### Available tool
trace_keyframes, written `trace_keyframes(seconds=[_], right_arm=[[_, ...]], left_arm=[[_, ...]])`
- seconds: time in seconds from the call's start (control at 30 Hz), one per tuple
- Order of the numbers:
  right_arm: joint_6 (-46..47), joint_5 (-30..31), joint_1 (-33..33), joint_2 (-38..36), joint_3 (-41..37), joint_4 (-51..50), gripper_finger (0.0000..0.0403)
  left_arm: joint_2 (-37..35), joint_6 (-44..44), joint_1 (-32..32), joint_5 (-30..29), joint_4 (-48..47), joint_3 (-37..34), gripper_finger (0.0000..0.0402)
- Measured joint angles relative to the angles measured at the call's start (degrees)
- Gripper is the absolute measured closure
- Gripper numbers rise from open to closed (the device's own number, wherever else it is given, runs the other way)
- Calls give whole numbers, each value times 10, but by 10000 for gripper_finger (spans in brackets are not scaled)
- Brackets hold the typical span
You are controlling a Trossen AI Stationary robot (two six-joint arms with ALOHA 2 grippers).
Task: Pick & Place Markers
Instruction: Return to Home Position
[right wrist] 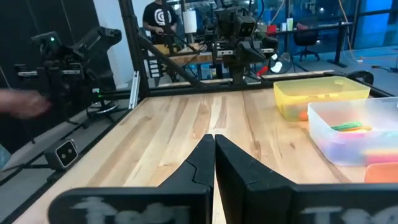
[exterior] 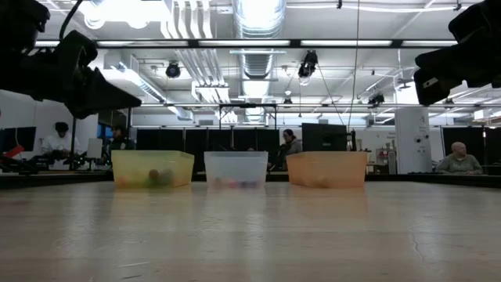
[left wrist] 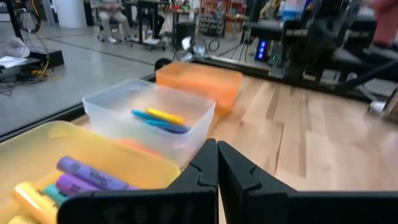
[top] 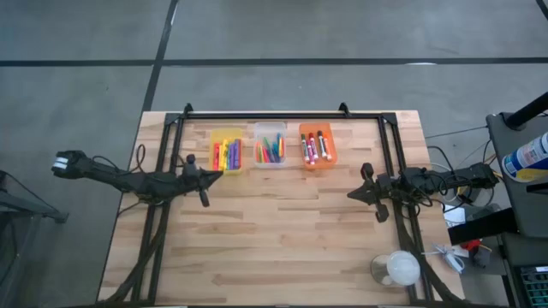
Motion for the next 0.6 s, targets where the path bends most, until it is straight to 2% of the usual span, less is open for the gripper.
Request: trace_keyframes(seconds=[0.17,0.6], right_arm=[[0,0,0,0,0,0,394],[0,-1,0,0,0,0,394]], left_arm=[[1,0,0,0,-29,0,401],[1,-1,0,0,-31,0,401]])
